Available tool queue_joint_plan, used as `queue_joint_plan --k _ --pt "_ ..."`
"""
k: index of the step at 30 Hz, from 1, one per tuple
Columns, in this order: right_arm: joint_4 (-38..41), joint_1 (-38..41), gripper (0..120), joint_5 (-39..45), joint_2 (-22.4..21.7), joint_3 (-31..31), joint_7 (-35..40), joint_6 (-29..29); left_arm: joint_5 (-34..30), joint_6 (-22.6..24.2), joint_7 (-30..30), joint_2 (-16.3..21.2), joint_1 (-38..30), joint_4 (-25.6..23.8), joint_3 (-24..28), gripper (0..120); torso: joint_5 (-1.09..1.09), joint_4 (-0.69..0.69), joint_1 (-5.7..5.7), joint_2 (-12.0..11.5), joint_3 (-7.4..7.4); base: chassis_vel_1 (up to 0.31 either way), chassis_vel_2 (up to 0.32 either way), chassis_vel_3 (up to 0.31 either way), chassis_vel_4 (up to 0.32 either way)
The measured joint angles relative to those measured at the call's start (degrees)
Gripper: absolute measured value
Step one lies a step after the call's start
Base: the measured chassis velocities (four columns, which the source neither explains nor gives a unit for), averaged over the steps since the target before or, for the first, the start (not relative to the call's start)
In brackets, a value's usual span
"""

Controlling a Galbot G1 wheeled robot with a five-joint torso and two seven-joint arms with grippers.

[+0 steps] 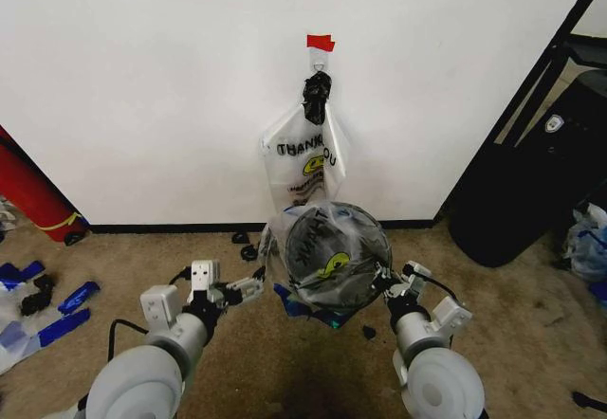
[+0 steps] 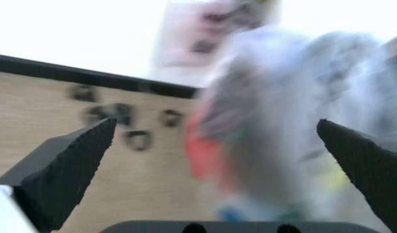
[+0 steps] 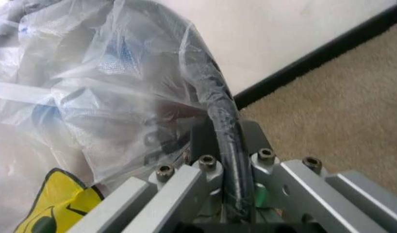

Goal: Pick up the garbage bag from the wall and place it over the trash bin.

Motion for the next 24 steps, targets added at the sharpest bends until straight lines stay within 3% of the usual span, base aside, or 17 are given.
queue_joint_plan --k 1,5,10,16,24 --pt "-1.04 -0.31 0 -1.48 0.01 -0.34 -2.61 2.72 -5.12 -0.62 0.47 -0.8 -2.25 0.83 0.3 114 0.02 0.0 0.0 0.0 0.0 0.0 0.0 0.0 0.0" --pt "-2.32 -0.38 0 -2.98 -0.05 -0.48 -7.04 6.94 -10.96 -2.81 1.4 -2.69 -6.89 3.98 1.28 114 -0.02 0.01 0.0 0.0 0.0 0.0 0.0 0.0 0.0" --pt "-3.39 -0.41 0 -3.04 -0.54 -0.18 -8.75 8.52 -13.27 -3.53 2.15 -2.94 -10.03 5.43 1.16 112 0.0 0.01 0.0 0.0 0.0 0.0 0.0 0.0 0.0" --pt "-3.79 -0.79 0 -2.97 -0.54 -0.3 -8.82 8.08 -15.54 -3.86 3.86 -2.36 -15.33 10.7 1.38 101 0.0 0.0 0.0 0.0 0.0 0.0 0.0 0.0 0.0" --pt "-2.36 -0.59 0 -3.02 -0.08 -0.86 -7.31 7.4 -15.85 -3.62 5.55 -2.59 -14.49 12.41 2.13 94 -0.01 0.02 0.0 0.0 0.0 0.0 0.0 0.0 0.0"
